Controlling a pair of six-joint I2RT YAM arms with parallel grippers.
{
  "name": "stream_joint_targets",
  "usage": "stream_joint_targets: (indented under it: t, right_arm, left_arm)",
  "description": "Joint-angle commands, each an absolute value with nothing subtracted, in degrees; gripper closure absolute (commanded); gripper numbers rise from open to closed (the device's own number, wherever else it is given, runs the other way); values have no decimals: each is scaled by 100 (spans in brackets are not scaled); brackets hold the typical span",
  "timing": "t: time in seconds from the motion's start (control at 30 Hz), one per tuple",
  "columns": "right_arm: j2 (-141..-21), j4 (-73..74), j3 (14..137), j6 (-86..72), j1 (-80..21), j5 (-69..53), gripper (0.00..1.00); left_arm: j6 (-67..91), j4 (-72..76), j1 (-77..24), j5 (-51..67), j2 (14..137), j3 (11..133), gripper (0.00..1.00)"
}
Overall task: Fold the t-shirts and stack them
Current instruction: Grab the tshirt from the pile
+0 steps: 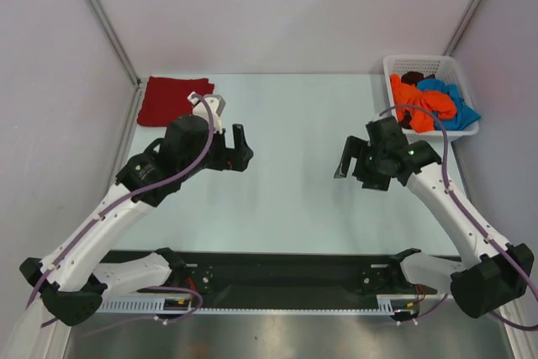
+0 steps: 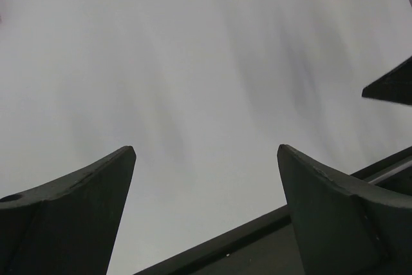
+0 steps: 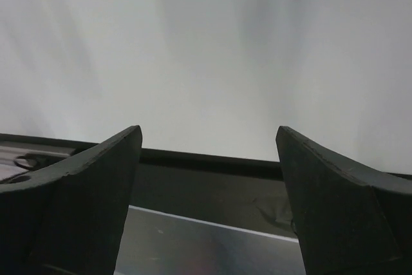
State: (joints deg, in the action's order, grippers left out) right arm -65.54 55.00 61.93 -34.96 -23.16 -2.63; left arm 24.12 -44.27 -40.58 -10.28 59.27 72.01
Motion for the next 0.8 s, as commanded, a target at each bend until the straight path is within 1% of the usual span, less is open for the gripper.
stream_joint_targets:
  t: [0.0,0.03,0.07,0.1,0.13,0.17,0.2,0.23,0.27,0.4,0.47,0.53,0.57,0.6,0.77]
  right_arm:
    - [-6766,5099,6749,-3498,-1631,-508,8]
    - [-6889,4802,6959,-3507,-1243,-1049,11]
    - [-7047,4721,7100,-3576,-943,-1194,15]
    - [-7292,4633,7258,-3595,-679,-1265,20]
    - [-7747,4493,7495,-3499,-233,-1283,36]
    - [-8004,4430,7923,-3420,-115,-1179,39]
    - [-8190,4351,8163,-3323,-45,-769,45]
    - [-8522,4255,8356,-3244,208,-538,46]
    - [-8682,4219,8741,-3130,341,-380,46]
    - [-9341,4035,9507,-2559,834,157,49]
    - [-9805,4017,9781,-2261,1158,342,48]
    - [-10150,4130,10194,-2136,1379,168,45]
    - [-10369,4200,10335,-2040,1441,132,44]
    - [-10676,4279,10501,-1839,1459,349,43]
    - [-11302,4377,10907,-1661,1468,589,40]
  left_arm:
    - [2110,-4385,-4034,-897,5950,7515,2]
    - [2005,-4421,-4034,-862,5933,7506,2]
    - [1960,-4473,-4034,-827,5907,7488,2]
    - [1916,-4482,-4034,-817,5880,7471,2]
    - [1846,-4482,-4034,-791,5862,7427,2]
    - [1706,-4465,-4034,-756,5810,7392,2]
    - [1653,-4439,-4034,-738,5783,7348,2]
    - [1600,-4430,-4043,-730,5775,7322,2]
    - [1556,-4412,-4026,-729,5766,7304,2]
    - [1547,-4176,-3973,-528,5783,7207,1]
    - [1651,-3973,-3667,-107,5844,7119,1]
    - [1722,-3876,-3411,428,6011,7084,1]
    - [1714,-3876,-3280,465,6073,7093,1]
    - [1679,-3885,-3252,475,6117,7101,1]
    - [1617,-3929,-3121,291,6258,7189,1]
